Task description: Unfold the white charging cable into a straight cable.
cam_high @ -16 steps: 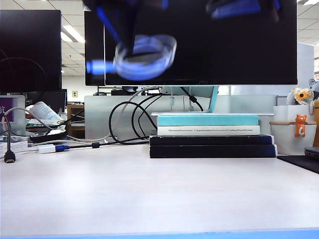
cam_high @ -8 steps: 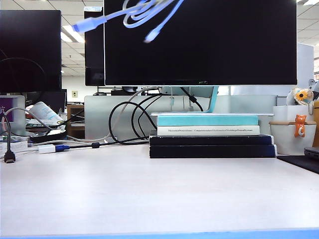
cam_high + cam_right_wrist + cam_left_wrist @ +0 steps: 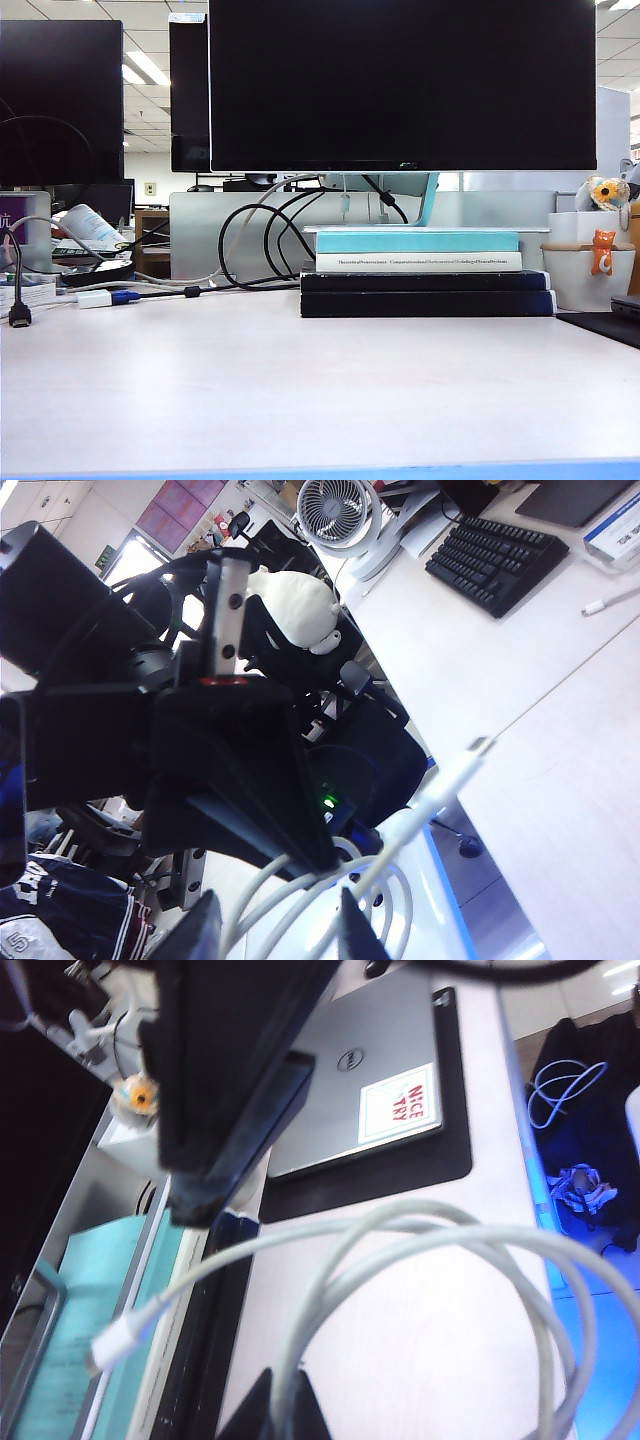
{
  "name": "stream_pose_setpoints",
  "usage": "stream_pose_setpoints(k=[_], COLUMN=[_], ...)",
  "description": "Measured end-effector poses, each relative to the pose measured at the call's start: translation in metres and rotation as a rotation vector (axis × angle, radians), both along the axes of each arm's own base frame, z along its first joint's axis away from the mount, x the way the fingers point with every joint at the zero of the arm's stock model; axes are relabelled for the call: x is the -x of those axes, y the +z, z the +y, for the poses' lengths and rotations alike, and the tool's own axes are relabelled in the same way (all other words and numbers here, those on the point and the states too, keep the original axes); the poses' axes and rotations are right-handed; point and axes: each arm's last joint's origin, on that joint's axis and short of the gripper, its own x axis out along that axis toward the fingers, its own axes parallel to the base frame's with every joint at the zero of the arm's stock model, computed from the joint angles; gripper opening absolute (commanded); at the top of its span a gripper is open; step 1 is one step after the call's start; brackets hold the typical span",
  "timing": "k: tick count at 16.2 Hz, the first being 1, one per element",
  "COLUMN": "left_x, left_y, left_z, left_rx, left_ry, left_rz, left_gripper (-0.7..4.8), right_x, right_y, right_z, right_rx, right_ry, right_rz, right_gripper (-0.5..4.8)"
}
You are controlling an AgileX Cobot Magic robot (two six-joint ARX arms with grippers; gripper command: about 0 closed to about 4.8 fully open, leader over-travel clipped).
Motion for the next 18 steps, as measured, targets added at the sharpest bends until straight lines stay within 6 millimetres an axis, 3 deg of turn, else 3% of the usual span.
stream_pose_setpoints(k=[3, 5, 8, 9, 10, 11, 13, 17, 18], left_x=[0.006, -0.002, -0.004, -0.003, -0.003, -0.002, 0.001, 0.013, 0.024], left_y=[0.006, -0.002, -0.004, -0.004, -0.006, -0.009, -0.01, 0.011, 0.028], left_z=[-0.006, -0.021, -0.022, -0.022, -0.021, -0.02, -0.014, 0.011, 0.033], left_rx=[0.051, 0.044, 0.035, 0.029, 0.008, -0.018, -0.047, 0.029, 0.124], left_ry=[-0.045, -0.067, -0.047, -0.043, -0.042, -0.041, -0.039, 0.053, 0.117], left_rz=[-0.057, -0.043, -0.044, -0.041, -0.025, -0.005, 0.013, -0.05, -0.072], left_gripper=[-0.05, -0.05, -0.05, 0.24, 1.6, 4.79, 4.79, 4.79, 4.79], right_x=[-0.01, -0.007, -0.006, -0.006, -0.008, -0.008, -0.012, -0.02, -0.02], right_y=[-0.009, -0.007, -0.003, -0.002, -0.001, 0.001, 0.006, 0.014, 0.012], right_z=[0.003, 0.011, 0.016, 0.016, 0.016, 0.016, 0.014, 0.009, 0.012], right_rx=[0.01, -0.007, -0.02, -0.023, -0.025, -0.027, -0.038, -0.052, -0.071], right_ry=[0.015, 0.085, 0.096, 0.089, 0.063, 0.043, -0.044, -0.244, -0.061], right_rz=[0.045, 0.026, -0.027, -0.042, -0.067, -0.088, -0.16, -0.258, -0.229], right_gripper=[1.43, -0.12, -0.03, -0.03, -0.03, -0.04, -0.04, -0.04, -0.05])
